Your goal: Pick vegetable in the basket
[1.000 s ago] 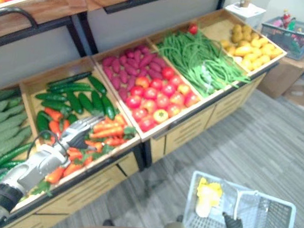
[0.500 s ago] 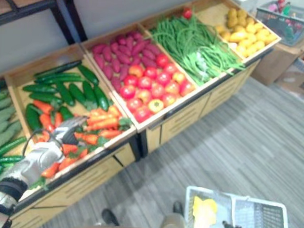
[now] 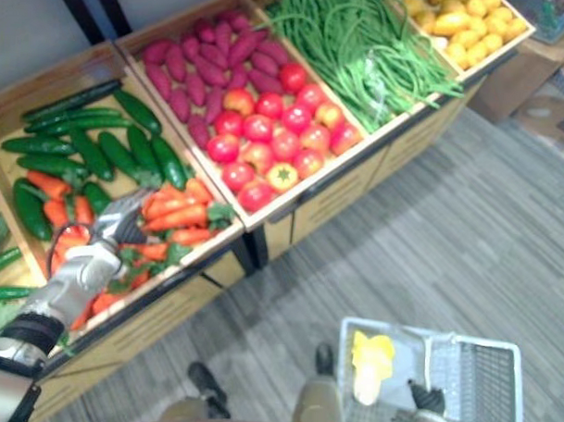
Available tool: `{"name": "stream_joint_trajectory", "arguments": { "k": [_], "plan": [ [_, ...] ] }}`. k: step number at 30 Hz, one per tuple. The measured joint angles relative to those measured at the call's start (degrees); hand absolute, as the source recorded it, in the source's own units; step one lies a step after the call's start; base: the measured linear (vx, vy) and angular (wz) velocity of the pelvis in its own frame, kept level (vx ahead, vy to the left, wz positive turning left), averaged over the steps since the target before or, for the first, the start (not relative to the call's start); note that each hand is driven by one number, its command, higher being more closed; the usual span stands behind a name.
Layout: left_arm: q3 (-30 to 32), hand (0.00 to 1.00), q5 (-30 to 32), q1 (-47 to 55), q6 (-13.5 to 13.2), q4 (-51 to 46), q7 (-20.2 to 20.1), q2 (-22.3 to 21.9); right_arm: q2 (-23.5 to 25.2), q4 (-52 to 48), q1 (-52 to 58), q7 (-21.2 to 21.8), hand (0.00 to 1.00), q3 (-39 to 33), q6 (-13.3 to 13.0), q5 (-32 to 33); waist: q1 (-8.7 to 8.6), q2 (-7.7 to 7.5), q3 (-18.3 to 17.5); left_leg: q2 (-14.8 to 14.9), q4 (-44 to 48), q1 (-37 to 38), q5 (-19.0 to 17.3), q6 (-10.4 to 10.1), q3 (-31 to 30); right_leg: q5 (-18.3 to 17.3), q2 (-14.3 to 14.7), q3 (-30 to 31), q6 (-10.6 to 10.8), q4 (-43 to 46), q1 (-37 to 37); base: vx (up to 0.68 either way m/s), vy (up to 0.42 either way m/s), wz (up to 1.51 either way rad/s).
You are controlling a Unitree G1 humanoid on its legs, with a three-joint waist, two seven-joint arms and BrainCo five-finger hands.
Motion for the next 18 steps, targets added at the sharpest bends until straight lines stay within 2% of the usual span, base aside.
{"name": "stream_joint_trajectory", "arguments": {
  "k": [9,11,12,18],
  "plan": [
    [-0.4,0.00,1.6,-1.7,0.3,-0.1,0.1,0.0,0.0,-0.3,-1.5,0.0,1.00,0.3,0.0,0.0,-1.51,-0.65,2.2,0.0,0.0,-0.8,0.2,0.2,2.1,1.6,0.4,2.4,0.1,-0.9,-2.1,0.01,0.005,-0.12],
    [-1.1,0.00,2.2,-2.8,0.2,1.5,0.1,0.0,0.0,-0.4,-1.6,0.0,1.00,0.5,0.0,0.0,-1.41,-0.73,2.3,0.1,0.0,-0.8,0.2,0.2,3.0,1.9,0.6,3.2,0.1,-0.9,-2.7,0.02,-0.001,-0.18],
    [-1.1,1.00,2.4,-3.4,0.4,2.6,0.1,0.0,0.0,-0.5,-1.6,0.0,1.00,0.6,0.0,0.0,-1.49,-0.70,2.4,0.1,0.0,-0.9,0.2,0.2,3.2,2.0,0.7,3.4,0.1,-1.0,-2.9,0.02,-0.006,-0.18],
    [-0.3,1.00,3.7,-7.0,1.8,6.3,1.6,0.0,0.0,-1.0,-1.6,0.0,1.00,1.4,0.0,0.0,-2.11,-1.07,3.0,0.5,0.0,-0.8,0.3,0.1,4.7,2.6,1.3,4.7,0.0,-1.2,-3.7,0.02,-0.008,-0.10]
  ]
}}
